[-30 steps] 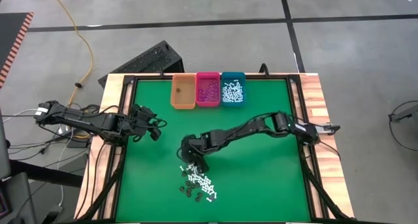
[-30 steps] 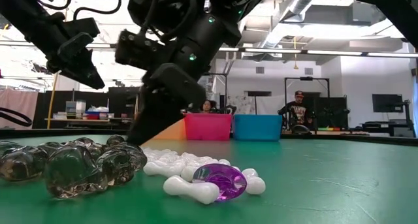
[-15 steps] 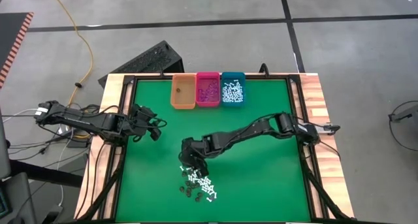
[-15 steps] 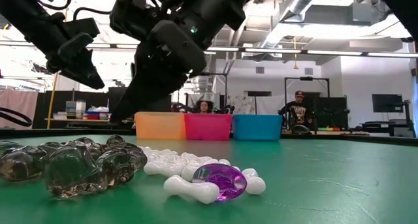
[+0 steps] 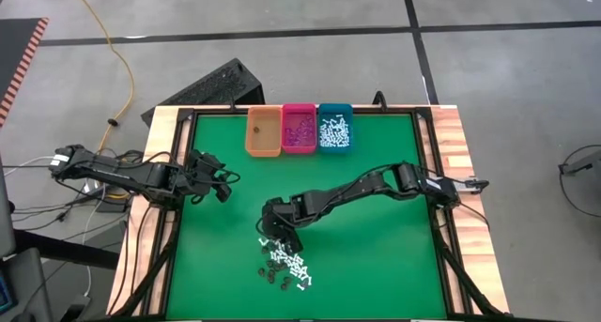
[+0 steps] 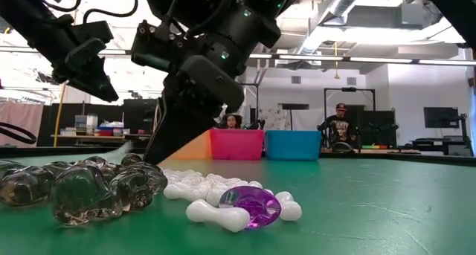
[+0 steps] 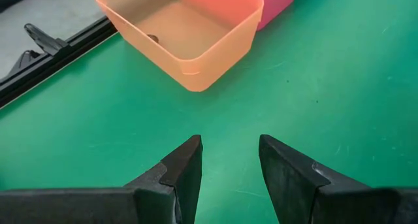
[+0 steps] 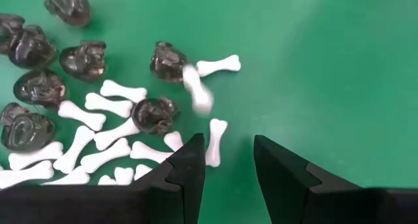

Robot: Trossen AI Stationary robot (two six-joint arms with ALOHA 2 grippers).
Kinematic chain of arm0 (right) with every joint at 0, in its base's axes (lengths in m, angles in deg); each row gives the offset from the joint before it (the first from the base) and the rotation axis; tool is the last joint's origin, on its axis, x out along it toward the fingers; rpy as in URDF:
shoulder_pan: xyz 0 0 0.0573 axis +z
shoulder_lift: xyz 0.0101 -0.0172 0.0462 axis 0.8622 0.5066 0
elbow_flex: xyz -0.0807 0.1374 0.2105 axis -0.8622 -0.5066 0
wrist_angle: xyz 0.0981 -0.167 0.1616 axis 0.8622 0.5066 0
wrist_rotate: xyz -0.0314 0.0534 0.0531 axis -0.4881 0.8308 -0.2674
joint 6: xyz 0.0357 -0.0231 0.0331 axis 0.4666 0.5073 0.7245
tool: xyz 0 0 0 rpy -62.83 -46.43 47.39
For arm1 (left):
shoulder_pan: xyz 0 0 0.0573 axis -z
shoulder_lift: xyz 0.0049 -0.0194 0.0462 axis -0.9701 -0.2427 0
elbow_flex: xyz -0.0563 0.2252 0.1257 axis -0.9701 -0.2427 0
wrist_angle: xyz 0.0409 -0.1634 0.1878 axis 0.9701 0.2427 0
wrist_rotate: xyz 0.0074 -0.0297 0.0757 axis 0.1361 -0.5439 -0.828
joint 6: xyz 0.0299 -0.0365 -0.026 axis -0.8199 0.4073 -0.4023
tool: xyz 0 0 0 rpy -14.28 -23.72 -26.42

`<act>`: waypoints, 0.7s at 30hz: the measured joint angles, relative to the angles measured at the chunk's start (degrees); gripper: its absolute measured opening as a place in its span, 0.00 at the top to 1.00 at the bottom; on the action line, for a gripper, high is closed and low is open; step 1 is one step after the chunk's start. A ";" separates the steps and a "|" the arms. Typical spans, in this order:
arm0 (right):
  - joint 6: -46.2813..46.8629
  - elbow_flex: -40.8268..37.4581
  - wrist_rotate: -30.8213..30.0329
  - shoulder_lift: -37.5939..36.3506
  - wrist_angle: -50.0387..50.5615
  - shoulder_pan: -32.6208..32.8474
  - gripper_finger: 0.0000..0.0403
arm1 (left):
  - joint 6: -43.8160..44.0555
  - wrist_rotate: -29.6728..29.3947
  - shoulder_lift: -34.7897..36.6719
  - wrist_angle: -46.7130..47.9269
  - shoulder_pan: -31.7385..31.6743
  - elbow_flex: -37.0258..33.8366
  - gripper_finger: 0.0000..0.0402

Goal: Sort Halloween decoration
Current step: Put the white bone toy into the blue bin

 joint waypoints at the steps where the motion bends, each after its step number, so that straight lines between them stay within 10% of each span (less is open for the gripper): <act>1: -0.02 0.00 0.00 -0.02 -0.12 0.00 0.60 | 0.00 -0.07 0.01 -0.02 0.00 0.00 0.64; 21: 1.09 0.12 0.06 1.65 -2.91 0.79 0.64 | 0.00 -0.28 0.00 0.01 0.01 0.00 0.64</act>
